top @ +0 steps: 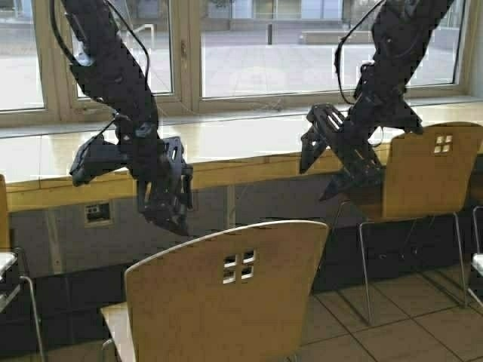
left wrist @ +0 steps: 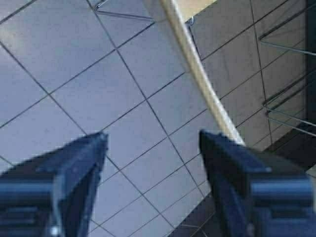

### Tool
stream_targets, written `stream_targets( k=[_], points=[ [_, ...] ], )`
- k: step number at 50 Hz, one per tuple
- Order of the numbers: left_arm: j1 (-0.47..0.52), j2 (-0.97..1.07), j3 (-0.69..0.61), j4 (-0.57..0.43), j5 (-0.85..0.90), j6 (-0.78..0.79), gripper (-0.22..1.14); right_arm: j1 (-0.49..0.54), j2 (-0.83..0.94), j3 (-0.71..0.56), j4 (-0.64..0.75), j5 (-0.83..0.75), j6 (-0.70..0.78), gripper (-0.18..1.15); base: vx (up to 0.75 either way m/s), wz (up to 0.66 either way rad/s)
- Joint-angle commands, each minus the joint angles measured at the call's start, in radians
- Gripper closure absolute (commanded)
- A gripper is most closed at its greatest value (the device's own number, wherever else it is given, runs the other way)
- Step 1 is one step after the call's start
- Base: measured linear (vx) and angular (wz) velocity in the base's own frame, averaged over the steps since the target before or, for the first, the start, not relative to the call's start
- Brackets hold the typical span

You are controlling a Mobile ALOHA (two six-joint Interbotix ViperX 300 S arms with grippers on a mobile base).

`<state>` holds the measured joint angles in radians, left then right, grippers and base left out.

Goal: Push the chairs under the table

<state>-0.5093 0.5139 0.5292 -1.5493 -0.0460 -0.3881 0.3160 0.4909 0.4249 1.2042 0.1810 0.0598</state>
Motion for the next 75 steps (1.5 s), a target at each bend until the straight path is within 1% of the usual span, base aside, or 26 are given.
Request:
stream_targets(
  k=[1,6,15,23,38,50,65,75],
  points=[
    [-0.008,0.008,-0.023,-0.008,-0.006,-0.005,0.01,-0.005,0.014,-0.038,0.009,0.008,-0.002,0.03,0.12,0.05],
    [-0.012,0.035,-0.026,-0.020,-0.005,-0.011,0.01,-0.005,0.031,-0.044,0.034,0.008,-0.002,0.03,0.12,0.08],
    [-0.017,0.072,-0.037,-0.020,0.018,-0.006,0.01,-0.006,0.052,-0.043,0.038,-0.006,-0.002,0.03,0.10,0.09],
    [-0.052,0.103,-0.048,-0.023,0.037,-0.009,0.01,-0.008,0.077,-0.020,0.038,-0.009,-0.002,0.03,0.11,0.09],
    [-0.080,0.138,-0.052,-0.025,0.049,-0.017,0.01,-0.011,0.118,0.017,0.038,-0.028,-0.005,0.03,0.11,0.08],
    [-0.097,0.175,-0.077,-0.025,0.051,-0.028,0.01,-0.026,0.155,0.008,0.037,-0.032,-0.005,0.03,0.08,0.07],
    [-0.114,0.258,-0.143,-0.025,0.064,-0.031,0.01,-0.038,0.236,-0.012,0.037,-0.032,-0.006,0.03,0.06,0.04],
    [-0.114,0.328,-0.204,-0.025,0.063,-0.031,0.01,-0.043,0.327,-0.077,0.035,-0.026,-0.006,0.03,0.05,0.05]
  ],
)
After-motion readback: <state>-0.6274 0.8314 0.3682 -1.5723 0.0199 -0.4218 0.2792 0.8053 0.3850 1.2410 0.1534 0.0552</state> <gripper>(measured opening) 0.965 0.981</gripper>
